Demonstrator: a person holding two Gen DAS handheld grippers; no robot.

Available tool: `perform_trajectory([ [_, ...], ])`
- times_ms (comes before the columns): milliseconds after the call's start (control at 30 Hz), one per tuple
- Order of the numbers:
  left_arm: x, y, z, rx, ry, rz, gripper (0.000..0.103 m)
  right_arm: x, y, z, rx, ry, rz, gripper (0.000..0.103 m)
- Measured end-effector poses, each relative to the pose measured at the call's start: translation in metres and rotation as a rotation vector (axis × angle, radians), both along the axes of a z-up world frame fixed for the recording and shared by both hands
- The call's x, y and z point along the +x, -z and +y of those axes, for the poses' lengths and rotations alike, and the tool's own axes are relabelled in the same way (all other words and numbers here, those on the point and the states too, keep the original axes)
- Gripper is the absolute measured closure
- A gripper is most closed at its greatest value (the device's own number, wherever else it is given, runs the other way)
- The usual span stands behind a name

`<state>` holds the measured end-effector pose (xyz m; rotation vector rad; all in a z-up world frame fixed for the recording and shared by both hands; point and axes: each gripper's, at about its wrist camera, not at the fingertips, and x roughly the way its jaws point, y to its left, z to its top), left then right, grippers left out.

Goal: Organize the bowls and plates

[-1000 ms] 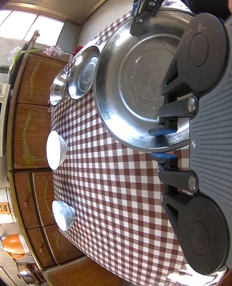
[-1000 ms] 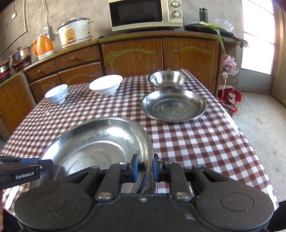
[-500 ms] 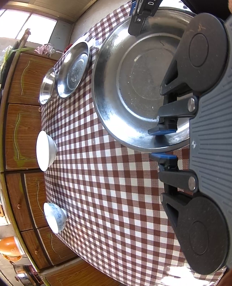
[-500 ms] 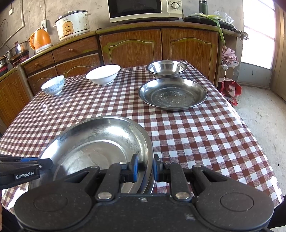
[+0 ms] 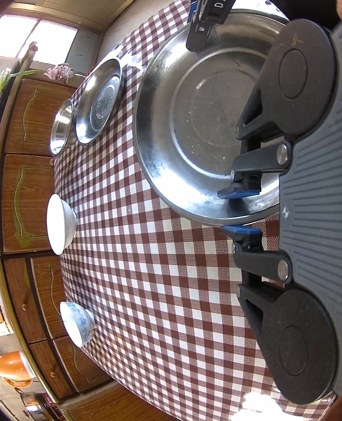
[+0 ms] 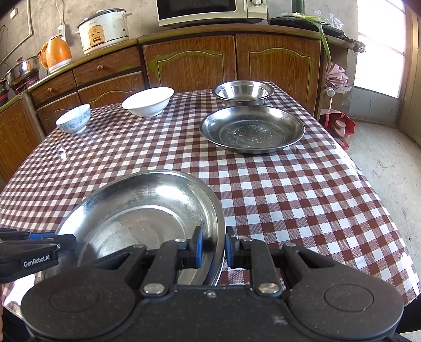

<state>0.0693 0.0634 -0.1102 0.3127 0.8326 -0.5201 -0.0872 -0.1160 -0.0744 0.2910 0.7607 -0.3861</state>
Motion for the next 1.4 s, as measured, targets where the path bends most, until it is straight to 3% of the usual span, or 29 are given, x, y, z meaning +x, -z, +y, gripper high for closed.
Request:
perform_trajectory([
  [533,-0.004,0.003,-0.004,0.045,0.041,-0.058,0.08,0.005,0.008,0.0,0.01,-0.008,0.02,0.079],
  [700,-0.001,0.003,-0.001,0.027,0.037,-0.042,0.08,0.006,0.01,-0.002,0.013,0.001,0.02,0.079],
  [967,0.001,0.001,-0.001,0.013,0.018,-0.04,0.079,0.009,0.008,0.002,-0.026,-0.015,0.013,0.062],
  [1400,0.005,-0.018,0.004,-0.03,-0.01,-0.051,0.074,-0.003,-0.014,-0.014,-0.023,0.015,-0.011,0.053],
])
